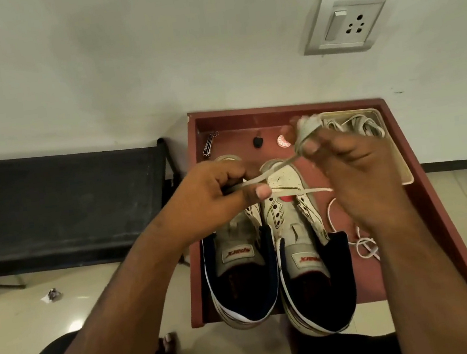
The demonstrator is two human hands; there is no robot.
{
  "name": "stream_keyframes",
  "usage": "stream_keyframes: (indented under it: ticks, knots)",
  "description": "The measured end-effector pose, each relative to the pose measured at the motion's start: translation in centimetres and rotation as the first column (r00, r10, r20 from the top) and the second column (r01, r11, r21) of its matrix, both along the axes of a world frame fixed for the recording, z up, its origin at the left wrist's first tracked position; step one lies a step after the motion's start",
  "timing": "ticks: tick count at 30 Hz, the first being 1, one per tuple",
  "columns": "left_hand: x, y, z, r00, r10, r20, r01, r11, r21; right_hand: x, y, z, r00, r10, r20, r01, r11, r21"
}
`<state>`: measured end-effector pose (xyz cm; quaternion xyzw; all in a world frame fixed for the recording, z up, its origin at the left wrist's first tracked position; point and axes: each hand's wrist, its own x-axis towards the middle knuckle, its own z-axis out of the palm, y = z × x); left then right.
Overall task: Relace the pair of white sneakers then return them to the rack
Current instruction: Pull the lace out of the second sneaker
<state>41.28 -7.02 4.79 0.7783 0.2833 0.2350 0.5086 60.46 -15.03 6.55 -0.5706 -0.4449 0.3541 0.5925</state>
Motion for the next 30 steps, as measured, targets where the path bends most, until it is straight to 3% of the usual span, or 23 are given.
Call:
stream_keyframes:
  ticks: [1,2,4,5,8,10,12,15,18,20,23,25,27,30]
  knots:
    - [-0.2,0.1,0.3,1.000,0.003,0.015,-0.002,1.000,-0.023,0.2,0.0,-0.8,0.970,0.029,0.241,-0.008,0.996,-0.087]
    - [-0.5,0.2,0.6,0.999,0.010,0.037,-0.008,0.999,-0.044,0.2,0.1,-1.6,0.916,0.099,0.389,-0.031,0.984,-0.176]
    - [-1.0,0.4,1.3,0.995,0.036,0.095,-0.032,0.999,-0.039,0.0,0.3,-2.5,0.816,0.264,0.514,-0.104,0.943,-0.317]
    - [-1.1,0.5,1.5,0.990,0.070,0.126,-0.070,0.998,-0.006,-0.2,0.4,-2.6,0.792,0.356,0.496,-0.174,0.910,-0.376]
    - [-1.5,1.1,1.5,0.947,0.224,0.231,-0.247,0.966,0.076,-1.1,0.2,-1.7,0.800,0.587,0.123,-0.503,0.768,-0.396]
    - [-1.5,1.4,1.1,0.918,0.291,0.271,-0.312,0.949,0.039,-1.7,-0.2,-0.8,0.772,0.605,-0.195,-0.636,0.737,-0.230]
    - [-1.3,1.4,0.6,0.923,0.284,0.260,-0.298,0.955,0.013,-2.3,-0.2,-0.2,0.675,0.599,-0.432,-0.659,0.752,0.011]
    - [-1.0,0.9,-0.1,0.972,0.191,0.138,-0.196,0.980,0.024,-2.6,0.3,0.3,0.623,0.514,-0.590,-0.429,0.855,0.292]
    - [-0.5,0.3,-0.3,0.999,0.046,-0.003,-0.046,0.999,0.016,-1.8,0.8,0.5,0.708,0.283,-0.648,-0.084,0.943,0.321]
    - [-0.4,0.2,-0.2,0.998,-0.008,-0.057,0.009,1.000,0.010,-1.3,1.0,0.0,0.821,0.117,-0.559,0.030,0.969,0.247]
    - [-0.3,0.0,0.5,0.994,-0.068,-0.089,0.070,0.997,0.015,-1.1,0.8,-1.1,0.990,-0.072,-0.119,0.072,0.997,-0.008]
    - [-0.4,0.0,1.1,0.999,-0.020,-0.034,0.021,0.998,0.051,-1.0,0.7,-2.1,0.979,0.057,0.197,-0.025,0.986,-0.163]
    - [-0.7,0.2,1.6,0.998,0.065,0.017,-0.067,0.988,0.136,-0.8,0.7,-3.1,0.902,0.210,0.378,-0.105,0.955,-0.278]
    - [-1.1,0.7,1.9,0.972,0.202,0.123,-0.220,0.962,0.160,-1.1,0.6,-3.2,0.849,0.371,0.375,-0.236,0.903,-0.358]
